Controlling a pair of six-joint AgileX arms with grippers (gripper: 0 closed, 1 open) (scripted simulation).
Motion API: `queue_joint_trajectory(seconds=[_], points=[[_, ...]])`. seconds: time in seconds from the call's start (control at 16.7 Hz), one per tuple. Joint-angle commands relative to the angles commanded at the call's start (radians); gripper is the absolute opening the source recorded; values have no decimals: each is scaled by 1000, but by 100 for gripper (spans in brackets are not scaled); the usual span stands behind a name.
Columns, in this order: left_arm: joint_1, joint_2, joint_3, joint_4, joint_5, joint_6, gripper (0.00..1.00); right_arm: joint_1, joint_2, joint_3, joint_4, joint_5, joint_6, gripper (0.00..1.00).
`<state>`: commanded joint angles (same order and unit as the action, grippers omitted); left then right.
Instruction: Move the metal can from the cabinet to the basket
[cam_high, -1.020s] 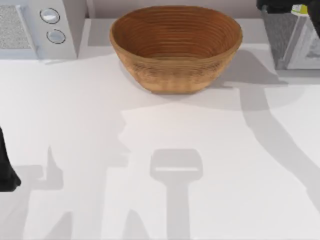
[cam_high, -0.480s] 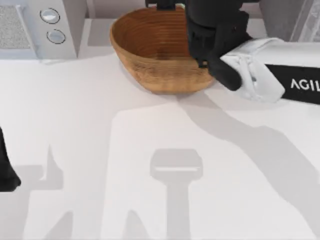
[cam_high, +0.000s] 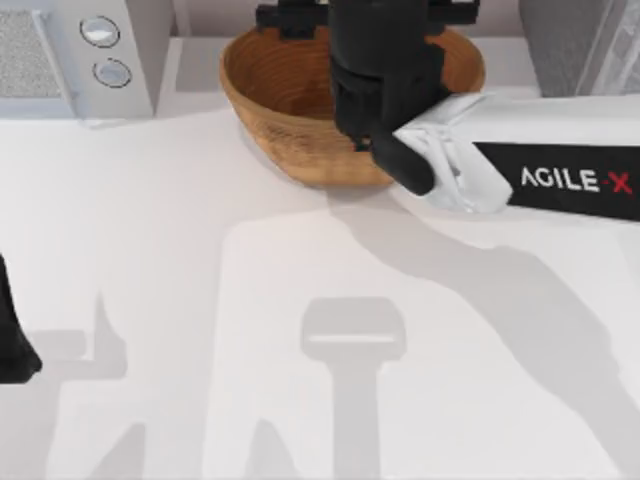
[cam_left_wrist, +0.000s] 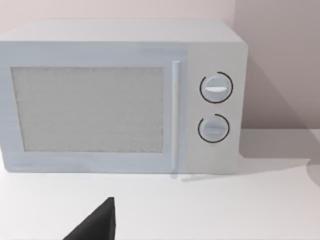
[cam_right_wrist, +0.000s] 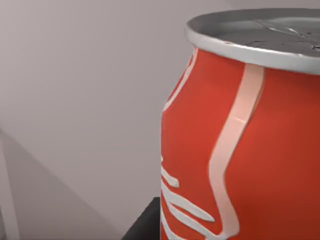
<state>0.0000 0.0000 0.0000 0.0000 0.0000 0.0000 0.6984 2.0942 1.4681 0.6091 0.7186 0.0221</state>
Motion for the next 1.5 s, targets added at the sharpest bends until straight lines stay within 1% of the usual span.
queue_joint_trajectory(seconds=[0.12, 0.42, 0.66, 1.44, 1.5], points=[[0, 0, 0, 0, 0, 0, 100, -5, 5, -5, -2, -4, 2, 0], [0, 0, 0, 0, 0, 0, 100, -29, 73, 75, -2, -28, -1, 0], [0, 0, 0, 0, 0, 0, 100, -31, 78, 82, -2, -30, -1, 0], [0, 0, 0, 0, 0, 0, 100, -31, 78, 82, -2, -30, -1, 98], [0, 0, 0, 0, 0, 0, 100, -31, 78, 82, -2, -30, -1, 100]])
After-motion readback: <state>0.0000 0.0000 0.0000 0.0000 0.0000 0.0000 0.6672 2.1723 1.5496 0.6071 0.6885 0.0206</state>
